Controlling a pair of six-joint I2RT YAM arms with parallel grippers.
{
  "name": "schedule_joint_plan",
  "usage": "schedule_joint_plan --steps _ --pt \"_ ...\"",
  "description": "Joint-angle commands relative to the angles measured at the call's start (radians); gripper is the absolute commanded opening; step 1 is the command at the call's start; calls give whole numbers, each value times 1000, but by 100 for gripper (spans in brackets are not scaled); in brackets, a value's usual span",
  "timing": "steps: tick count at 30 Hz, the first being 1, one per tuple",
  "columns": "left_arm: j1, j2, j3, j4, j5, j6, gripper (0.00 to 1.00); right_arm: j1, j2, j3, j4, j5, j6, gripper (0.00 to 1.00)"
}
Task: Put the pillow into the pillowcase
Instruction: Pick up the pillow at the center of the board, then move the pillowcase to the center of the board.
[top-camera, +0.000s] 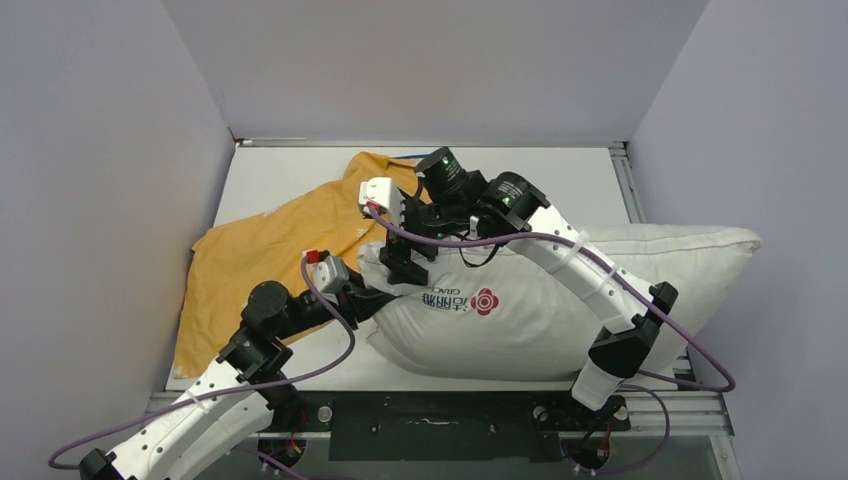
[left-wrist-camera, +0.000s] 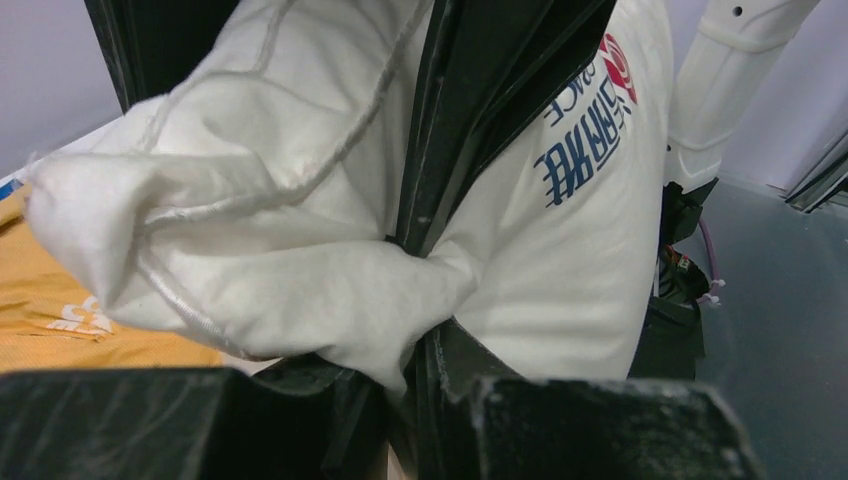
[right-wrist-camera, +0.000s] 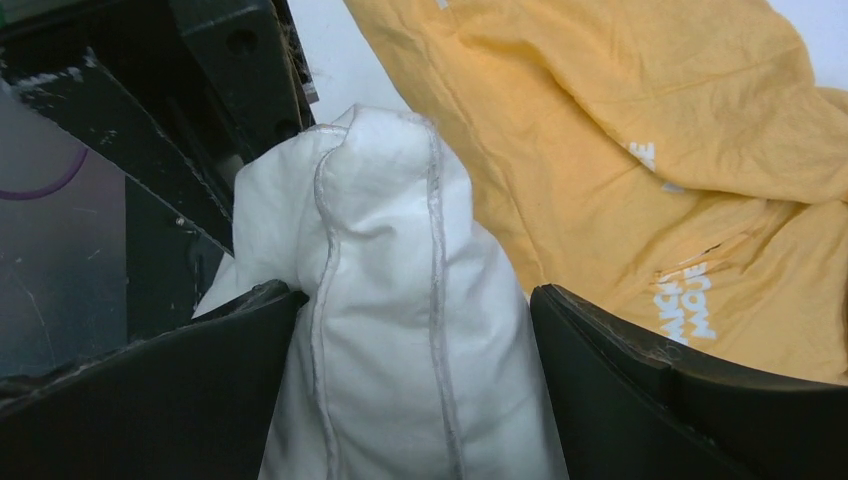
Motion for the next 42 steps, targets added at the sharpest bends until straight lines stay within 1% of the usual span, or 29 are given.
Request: schedule_joint_plan --steps 1,2,3,4,5,6,7,8,9,10,11,12,13,17,18,20,22,23,25,29,32,33,35,38,40,41,42 --pt "-14 -17 54 1 86 26 0 -6 -21 -87 -9 29 -34 90" --pt "-15 -15 60 3 88 28 0 -13 -25 -106 -4 14 -38 92" --pt "-15 -11 64 4 88 30 0 -24 -25 -123 -3 -15 -46 100" --pt "-15 -9 68 4 85 31 0 -41 -19 -131 -10 -53 -59 92" --pt "-15 -6 72 4 84 31 0 -75 -12 -134 -24 -117 -72 72" --pt "-15 -3 76 1 81 31 0 -101 -5 -136 -32 -156 -77 43" --pt "-15 -2 76 -1 76 31 0 -122 -5 -144 -23 -180 -73 23" --pt "-15 -2 75 -3 66 30 0 -141 -8 -146 -10 -191 -64 9" --pt "-15 -2 72 -5 54 29 0 -162 -11 -147 9 -198 -52 6" --pt "-14 -2 68 -10 40 29 7 -186 -16 -150 27 -206 -41 5" --pt "-14 1 63 -19 20 29 28 -211 -28 -162 62 -198 -11 5" --pt "-15 4 60 -31 1 29 71 -228 -43 -170 88 -186 13 5" --pt "-15 12 58 -46 -27 22 96 -239 -59 -177 111 -170 26 5" --pt "-13 74 82 -173 -191 -58 96 -251 -182 -242 226 9 127 5" --pt "-13 96 99 -224 -223 -75 96 -254 -213 -262 243 73 150 5" --pt "-13 145 140 -333 -307 -124 96 -260 -276 -301 266 125 185 5" --pt "-9 199 192 -445 -388 -228 96 -264 -340 -364 292 184 232 5" --pt "-7 223 213 -486 -403 -259 96 -266 -370 -388 299 209 250 5" --pt "-3 256 223 -530 -441 -338 96 -268 -426 -438 307 269 287 5" --pt "15 283 207 -542 -490 -420 96 -272 -519 -511 341 361 336 5" --pt "35 324 211 -535 -603 -456 96 -274 -563 -488 351 423 378 5" --pt "46 350 214 -523 -619 -463 96 -274 -573 -472 352 448 389 5" --pt "68 431 230 -491 -626 -473 96 -274 -590 -419 352 493 393 5" --pt "90 596 280 -425 -611 -460 97 -274 -608 -313 349 556 430 5" --pt "100 714 313 -352 -596 -449 97 -273 -643 -299 379 642 442 5" --pt "103 768 332 -313 -587 -448 99 -272 -667 -307 417 677 445 5" --pt "104 823 348 -271 -578 -446 96 -273 -693 -320 443 709 444 5"
